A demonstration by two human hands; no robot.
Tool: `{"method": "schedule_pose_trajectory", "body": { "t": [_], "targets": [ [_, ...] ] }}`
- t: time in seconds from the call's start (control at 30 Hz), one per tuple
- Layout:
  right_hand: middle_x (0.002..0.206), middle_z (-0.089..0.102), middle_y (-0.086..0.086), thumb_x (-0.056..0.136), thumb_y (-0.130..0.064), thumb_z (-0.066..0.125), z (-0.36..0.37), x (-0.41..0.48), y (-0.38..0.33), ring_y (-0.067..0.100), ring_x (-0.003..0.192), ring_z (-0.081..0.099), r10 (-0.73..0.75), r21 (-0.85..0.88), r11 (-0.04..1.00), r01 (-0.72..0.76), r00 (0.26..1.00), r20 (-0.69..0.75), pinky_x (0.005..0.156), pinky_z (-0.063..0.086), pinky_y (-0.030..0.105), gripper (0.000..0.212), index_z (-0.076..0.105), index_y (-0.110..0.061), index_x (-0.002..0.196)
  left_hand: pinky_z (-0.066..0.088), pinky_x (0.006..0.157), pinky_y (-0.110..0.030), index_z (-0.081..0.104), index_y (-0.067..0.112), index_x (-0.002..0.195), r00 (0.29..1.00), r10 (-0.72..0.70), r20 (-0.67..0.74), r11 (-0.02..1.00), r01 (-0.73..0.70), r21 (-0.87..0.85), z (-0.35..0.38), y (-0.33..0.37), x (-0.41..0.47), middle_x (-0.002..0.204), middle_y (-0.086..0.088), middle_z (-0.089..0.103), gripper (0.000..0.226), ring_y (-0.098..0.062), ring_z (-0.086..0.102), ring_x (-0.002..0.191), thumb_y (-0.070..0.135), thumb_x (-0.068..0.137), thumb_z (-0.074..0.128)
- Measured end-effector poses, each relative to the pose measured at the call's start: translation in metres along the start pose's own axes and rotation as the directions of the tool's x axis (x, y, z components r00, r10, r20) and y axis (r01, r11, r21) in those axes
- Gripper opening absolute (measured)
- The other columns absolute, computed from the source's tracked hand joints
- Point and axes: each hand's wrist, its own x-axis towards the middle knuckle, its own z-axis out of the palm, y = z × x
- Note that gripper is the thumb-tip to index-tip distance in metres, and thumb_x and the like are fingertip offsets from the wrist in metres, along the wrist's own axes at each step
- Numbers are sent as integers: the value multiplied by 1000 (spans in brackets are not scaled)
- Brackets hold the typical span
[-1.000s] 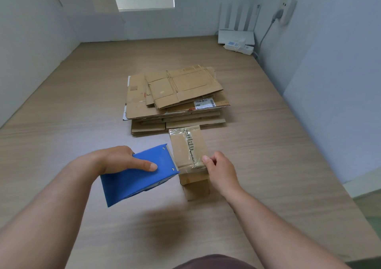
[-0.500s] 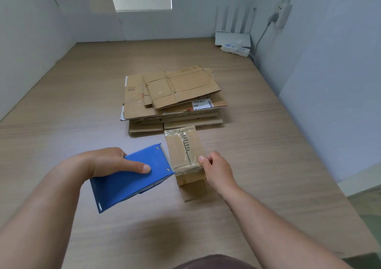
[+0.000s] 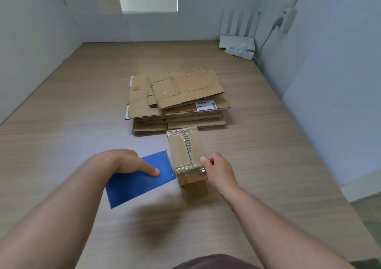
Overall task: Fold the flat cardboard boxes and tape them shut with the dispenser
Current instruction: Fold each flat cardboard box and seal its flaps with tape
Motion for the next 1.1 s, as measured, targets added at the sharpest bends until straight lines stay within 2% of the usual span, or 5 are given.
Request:
{"method": "schedule_pose_trajectory", "body": {
  "t": [0.17,0.43,0.7,0.87,1.1],
  "targets": [
    [72,48,-4,97,-31,49,-2,-1,-4,18,72,45,23,12,1000,-23,1000,20,58,29,31,33,39,-18,69,45,97,-37,63,19,103,998,4,59,1000,-3,-15,-11,-7,-5,109,1,64,76,-22,61,101,75,53,74],
    [72,47,-4,97,-32,48,0,0,-9,15,68,43,13,5,1000,-13,999,50,57,29,31,33,38,-18,69,54,82,-35,70,7,101,963,161,214,931,-76,-358,-20,-46,-19,97,-12,74,105,-29,72,87,67,16,87],
    [74,48,-3,97,-32,48,3,1,-10,16,71,45,8,5,1000,-9,998,57,55,29,28,32,39,-18,70,54,88,-35,73,13,97,984,41,173,995,-24,-100,-31,-43,-33,89,-4,76,90,-23,73,85,70,29,79],
    [70,48,-4,97,-32,49,4,5,-9,11,64,42,8,3,1000,-8,999,48,52,29,21,32,40,-17,70,47,81,-31,63,20,91,999,-26,-38,997,29,77,-17,-28,-25,96,2,65,67,-18,62,91,77,57,70],
    [72,50,-4,97,-33,50,5,5,-7,11,65,43,0,-21,1000,1,999,41,52,29,19,28,47,-14,77,40,78,-31,51,17,98,991,-39,-127,999,43,28,13,-2,-7,103,-3,53,60,-22,53,94,69,71,67]
  ]
}}
